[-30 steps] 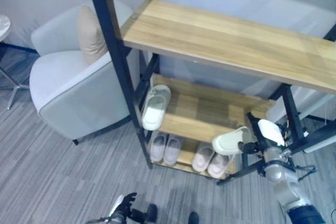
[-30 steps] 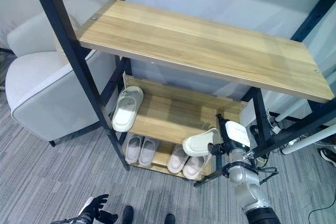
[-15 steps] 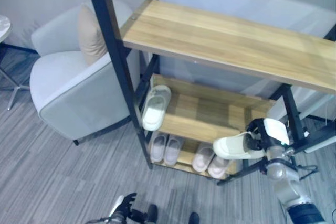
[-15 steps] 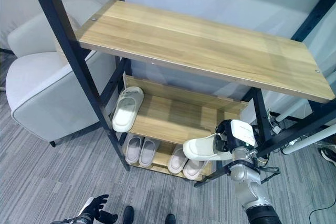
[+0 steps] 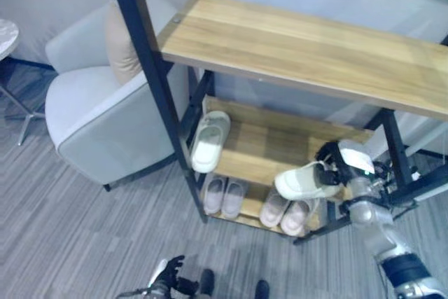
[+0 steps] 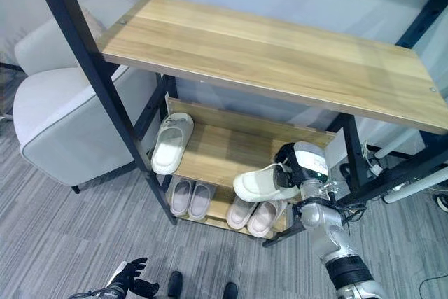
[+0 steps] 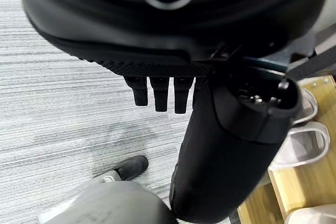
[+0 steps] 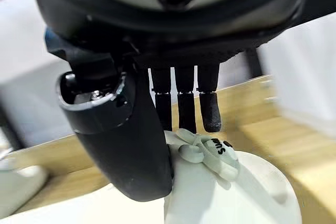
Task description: Arrange the slippers neatly on the shoe rack.
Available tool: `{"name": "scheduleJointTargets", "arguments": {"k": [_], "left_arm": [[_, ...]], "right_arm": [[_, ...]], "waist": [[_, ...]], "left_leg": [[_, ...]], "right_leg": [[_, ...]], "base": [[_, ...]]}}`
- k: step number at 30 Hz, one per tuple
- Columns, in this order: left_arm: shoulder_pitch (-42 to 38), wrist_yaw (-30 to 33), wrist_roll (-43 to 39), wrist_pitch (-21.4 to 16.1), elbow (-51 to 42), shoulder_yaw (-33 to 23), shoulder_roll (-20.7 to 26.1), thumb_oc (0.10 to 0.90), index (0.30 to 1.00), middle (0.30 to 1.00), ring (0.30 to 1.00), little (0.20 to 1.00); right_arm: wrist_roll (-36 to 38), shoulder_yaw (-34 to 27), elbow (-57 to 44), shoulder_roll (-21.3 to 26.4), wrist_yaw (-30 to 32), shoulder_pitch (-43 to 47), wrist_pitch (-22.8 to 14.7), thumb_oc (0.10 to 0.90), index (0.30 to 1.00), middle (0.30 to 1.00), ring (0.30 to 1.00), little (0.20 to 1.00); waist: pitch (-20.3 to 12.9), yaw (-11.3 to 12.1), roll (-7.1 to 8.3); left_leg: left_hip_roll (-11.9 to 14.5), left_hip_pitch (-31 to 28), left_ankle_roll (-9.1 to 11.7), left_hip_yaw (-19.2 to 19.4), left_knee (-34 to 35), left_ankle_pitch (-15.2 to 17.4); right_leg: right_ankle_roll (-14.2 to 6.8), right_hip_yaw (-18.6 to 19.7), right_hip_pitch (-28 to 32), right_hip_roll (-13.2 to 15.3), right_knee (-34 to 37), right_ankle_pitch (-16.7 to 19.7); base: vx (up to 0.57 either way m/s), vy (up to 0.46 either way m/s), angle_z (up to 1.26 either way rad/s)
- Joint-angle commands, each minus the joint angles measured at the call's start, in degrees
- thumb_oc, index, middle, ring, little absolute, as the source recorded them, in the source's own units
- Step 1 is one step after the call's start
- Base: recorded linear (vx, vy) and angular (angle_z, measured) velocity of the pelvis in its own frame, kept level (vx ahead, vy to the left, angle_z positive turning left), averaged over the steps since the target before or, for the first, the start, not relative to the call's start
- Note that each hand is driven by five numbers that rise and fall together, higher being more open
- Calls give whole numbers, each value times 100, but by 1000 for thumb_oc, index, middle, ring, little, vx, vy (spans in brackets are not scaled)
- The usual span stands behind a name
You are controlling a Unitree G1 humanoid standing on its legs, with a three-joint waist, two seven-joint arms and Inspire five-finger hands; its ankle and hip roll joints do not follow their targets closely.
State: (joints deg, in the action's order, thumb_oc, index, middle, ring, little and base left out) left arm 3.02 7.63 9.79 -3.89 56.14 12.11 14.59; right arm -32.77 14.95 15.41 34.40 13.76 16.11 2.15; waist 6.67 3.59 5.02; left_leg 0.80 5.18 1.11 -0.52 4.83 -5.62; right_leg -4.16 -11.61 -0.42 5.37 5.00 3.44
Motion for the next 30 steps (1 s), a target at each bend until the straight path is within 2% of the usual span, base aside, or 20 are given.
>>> {"name": "scheduleJointTargets", "arguments": {"k": [1,7,16,17,18,19,23,30], "left_arm": [[-30,93,151,-195,269,476,-39,800,900,900,900,900],[-45,141,116,-308,323,617,18,800,900,900,900,900],[-80,205,40,-390,340,769,39,800,900,900,900,900],[-87,207,29,-396,353,776,35,800,900,900,900,900],[-90,217,15,-407,357,801,38,800,900,900,900,900],[-105,225,-2,-409,360,809,32,800,900,900,900,900],[-117,248,-59,-420,350,829,8,800,900,900,900,900],[-134,247,-49,-415,348,824,-37,800,900,900,900,900]], "right_arm": [[234,-169,-494,396,445,1187,-544,400,300,300,300,300],[196,443,-263,831,542,2056,-799,400,300,300,300,300],[107,1083,230,1122,614,2763,-883,400,300,300,300,300],[101,1160,298,1135,614,2845,-892,472,408,408,408,408],[85,1221,370,1161,608,2912,-879,595,592,592,592,592],[78,1297,467,1175,603,2995,-864,800,900,900,900,900],[65,1402,631,1197,614,3076,-823,800,900,900,900,900],[103,1245,490,1160,631,2860,-846,800,900,900,900,900]], "waist": [[-115,294,129],[-9,477,203],[114,655,252],[126,660,250],[134,670,252],[145,678,248],[164,684,233],[157,651,198]], "left_leg": [[107,-420,210,229,17,773],[126,-323,245,146,17,703],[132,-208,257,21,17,624],[135,-196,258,12,17,617],[137,-188,260,6,17,608],[138,-179,260,-3,17,602],[137,-154,263,-20,17,586],[137,-152,260,-47,17,589]], "right_leg": [[-403,2,72,234,-69,-252],[-401,-109,16,225,-81,-253],[-400,-207,-49,224,-111,-260],[-400,-208,-58,225,-114,-260],[-397,-216,-66,225,-118,-258],[-394,-221,-77,223,-122,-258],[-387,-217,-91,217,-124,-262],[-375,-225,-98,212,-138,-276]], "base": [[0,-12,5],[-7,-11,11],[0,-8,10],[0,0,0],[0,3,4],[1,6,6],[2,2,2],[0,0,0]]}}
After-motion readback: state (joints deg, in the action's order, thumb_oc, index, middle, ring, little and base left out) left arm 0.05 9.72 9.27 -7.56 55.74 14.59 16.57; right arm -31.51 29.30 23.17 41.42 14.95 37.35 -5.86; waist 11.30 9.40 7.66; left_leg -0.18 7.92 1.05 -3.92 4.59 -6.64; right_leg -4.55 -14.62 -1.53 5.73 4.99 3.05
